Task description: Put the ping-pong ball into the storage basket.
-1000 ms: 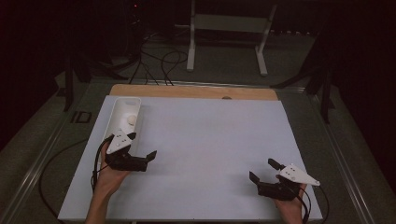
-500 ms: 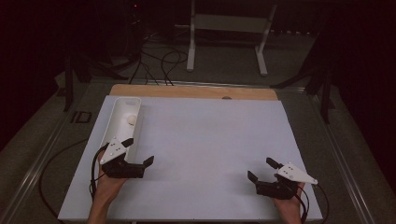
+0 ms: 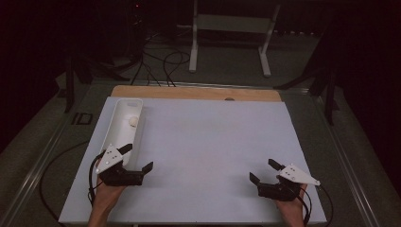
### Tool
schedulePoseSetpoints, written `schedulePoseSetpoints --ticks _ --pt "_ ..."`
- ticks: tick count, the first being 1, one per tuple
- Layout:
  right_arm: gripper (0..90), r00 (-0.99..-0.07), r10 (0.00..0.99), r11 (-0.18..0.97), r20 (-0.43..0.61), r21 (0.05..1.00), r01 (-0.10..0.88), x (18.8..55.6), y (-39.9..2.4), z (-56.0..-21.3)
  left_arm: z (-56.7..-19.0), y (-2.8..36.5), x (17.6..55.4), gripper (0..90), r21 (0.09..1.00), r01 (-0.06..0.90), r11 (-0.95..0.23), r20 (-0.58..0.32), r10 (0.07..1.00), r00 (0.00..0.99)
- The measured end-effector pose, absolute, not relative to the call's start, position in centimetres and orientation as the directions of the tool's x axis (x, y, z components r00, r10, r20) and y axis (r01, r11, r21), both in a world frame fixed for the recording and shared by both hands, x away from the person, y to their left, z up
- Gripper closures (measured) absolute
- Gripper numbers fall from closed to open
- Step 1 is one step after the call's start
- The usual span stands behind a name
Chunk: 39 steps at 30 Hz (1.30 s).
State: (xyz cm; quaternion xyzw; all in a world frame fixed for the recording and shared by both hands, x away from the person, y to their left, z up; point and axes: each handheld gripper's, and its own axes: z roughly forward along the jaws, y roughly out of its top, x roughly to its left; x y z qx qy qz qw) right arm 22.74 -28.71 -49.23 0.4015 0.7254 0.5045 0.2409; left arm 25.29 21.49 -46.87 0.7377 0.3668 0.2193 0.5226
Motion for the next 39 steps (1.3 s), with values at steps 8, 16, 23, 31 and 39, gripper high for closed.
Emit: schedulePoseSetpoints --ticks 8,16,23,31,39 --pt "8.4 -0.565 0.823 0.168 0.057 0.926 0.338 23.0 -28.4 -48.9 -47.0 21.7 24.9 0.6 0.933 0.313 -0.178 -0.060 0.781 0.622" --pt "8.4 -0.578 0.815 0.176 0.054 0.926 0.334 23.4 -28.1 -48.6 -47.1 22.2 24.4 0.8 0.933 0.318 -0.169 -0.065 0.790 0.610" --pt "8.3 -0.585 0.809 0.180 0.059 0.922 0.342 23.6 -27.9 -48.5 -47.2 22.4 24.0 0.8 0.931 0.321 -0.173 -0.060 0.795 0.604" --pt "8.4 -0.588 0.806 0.173 0.062 0.926 0.335 23.8 -27.9 -48.2 -47.3 22.4 23.9 0.8 0.930 0.320 -0.181 -0.054 0.794 0.605" --pt "8.3 -0.594 0.802 0.169 0.061 0.931 0.323 23.8 -27.9 -48.2 -47.5 22.5 23.6 0.8 0.931 0.319 -0.176 -0.054 0.798 0.600"
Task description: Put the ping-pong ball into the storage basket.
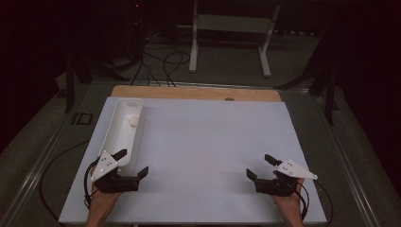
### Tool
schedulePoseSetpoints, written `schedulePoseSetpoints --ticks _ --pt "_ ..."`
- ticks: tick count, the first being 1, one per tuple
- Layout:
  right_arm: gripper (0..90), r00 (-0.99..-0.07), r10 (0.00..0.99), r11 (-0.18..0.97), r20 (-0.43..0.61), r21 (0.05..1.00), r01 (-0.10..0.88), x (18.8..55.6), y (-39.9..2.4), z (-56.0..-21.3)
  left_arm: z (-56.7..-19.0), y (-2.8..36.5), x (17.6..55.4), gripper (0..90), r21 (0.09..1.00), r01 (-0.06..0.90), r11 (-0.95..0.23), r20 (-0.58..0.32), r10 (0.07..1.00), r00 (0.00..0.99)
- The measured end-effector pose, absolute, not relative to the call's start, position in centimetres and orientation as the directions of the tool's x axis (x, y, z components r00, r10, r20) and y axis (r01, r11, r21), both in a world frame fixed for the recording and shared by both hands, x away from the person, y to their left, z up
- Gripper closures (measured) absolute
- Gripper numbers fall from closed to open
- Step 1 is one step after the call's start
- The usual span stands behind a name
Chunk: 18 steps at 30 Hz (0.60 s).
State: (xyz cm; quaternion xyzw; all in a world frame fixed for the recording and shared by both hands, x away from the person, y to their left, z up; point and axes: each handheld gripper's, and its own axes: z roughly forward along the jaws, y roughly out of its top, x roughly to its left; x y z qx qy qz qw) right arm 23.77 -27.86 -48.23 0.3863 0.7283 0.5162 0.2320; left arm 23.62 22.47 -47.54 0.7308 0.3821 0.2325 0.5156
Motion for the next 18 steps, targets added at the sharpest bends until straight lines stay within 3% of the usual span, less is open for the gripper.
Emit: schedulePoseSetpoints --ticks 18 --pt "8.4 -0.600 0.798 0.185 0.050 0.928 0.324 23.51 -27.56 -48.63 -47.85 22.63 23.62 0.0 0.932 0.315 -0.178 -0.048 0.802 0.596"
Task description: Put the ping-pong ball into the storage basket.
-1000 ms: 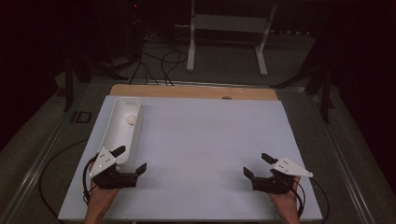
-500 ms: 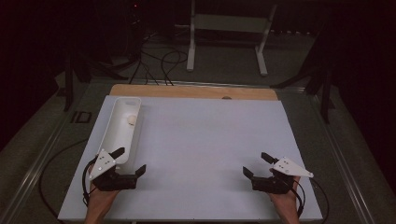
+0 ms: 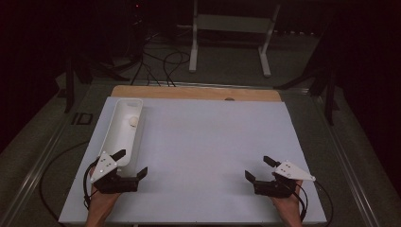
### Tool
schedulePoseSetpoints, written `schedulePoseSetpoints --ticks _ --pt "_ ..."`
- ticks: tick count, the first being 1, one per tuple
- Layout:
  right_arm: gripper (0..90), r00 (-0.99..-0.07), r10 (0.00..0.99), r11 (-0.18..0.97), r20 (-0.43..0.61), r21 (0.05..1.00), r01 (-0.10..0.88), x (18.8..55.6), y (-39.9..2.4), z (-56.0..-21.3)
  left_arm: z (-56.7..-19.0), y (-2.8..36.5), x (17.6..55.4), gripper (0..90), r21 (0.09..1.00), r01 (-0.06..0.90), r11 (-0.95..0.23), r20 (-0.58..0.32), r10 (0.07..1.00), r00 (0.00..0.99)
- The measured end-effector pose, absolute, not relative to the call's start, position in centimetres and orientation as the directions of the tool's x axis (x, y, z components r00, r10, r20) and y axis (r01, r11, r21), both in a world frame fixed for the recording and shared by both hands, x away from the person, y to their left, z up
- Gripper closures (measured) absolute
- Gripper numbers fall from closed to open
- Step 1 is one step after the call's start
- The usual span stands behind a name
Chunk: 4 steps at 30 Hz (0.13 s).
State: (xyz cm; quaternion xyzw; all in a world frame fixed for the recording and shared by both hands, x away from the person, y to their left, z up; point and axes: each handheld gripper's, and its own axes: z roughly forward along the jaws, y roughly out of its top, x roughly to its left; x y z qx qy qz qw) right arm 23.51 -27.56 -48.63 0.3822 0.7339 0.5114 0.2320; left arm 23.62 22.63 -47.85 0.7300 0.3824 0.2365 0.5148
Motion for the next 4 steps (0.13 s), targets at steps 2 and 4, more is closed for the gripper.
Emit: schedulePoseSetpoints --ticks 2,4 --pt "8.3 -0.600 0.798 0.184 0.051 0.928 0.324 23.50 -27.53 -48.64 -47.82 22.60 23.60 0.0 0.934 0.311 -0.175 -0.048 0.802 0.596" --pt "8.3 -0.601 0.798 0.186 0.048 0.928 0.322 23.52 -27.52 -48.64 -47.75 22.60 23.55 0.0 0.935 0.308 -0.175 -0.046 0.802 0.596"
